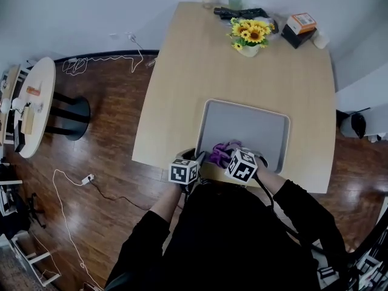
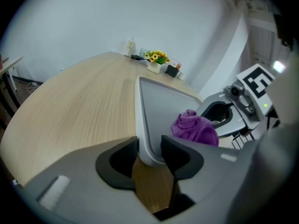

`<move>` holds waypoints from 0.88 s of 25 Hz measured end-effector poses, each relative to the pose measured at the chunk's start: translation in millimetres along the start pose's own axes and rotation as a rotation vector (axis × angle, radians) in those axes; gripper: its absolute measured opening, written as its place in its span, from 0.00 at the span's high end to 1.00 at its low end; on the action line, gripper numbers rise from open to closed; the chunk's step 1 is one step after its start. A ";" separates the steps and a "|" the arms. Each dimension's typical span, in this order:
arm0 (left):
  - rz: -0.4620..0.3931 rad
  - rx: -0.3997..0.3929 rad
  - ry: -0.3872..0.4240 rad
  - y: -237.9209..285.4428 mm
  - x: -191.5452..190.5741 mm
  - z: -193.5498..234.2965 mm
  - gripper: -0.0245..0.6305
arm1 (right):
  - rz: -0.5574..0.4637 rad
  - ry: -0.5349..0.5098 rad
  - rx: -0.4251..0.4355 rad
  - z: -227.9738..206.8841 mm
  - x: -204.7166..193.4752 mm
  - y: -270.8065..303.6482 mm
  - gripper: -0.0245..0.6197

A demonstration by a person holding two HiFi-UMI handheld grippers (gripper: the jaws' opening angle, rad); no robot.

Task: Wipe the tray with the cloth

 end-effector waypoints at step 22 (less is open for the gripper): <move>-0.007 -0.079 -0.041 1.2 -0.6 9.4 0.72 | 0.019 0.004 -0.266 -130.1 68.6 3.9 0.84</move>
Point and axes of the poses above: the fingertips, and each gripper's own axes: y forward along the fingers, z to its left, x out of its top, the point moved 9 cm from there along -y, backward along the fingers, and after that the axes turned 10 degrees about y, right-handed, at the moved point
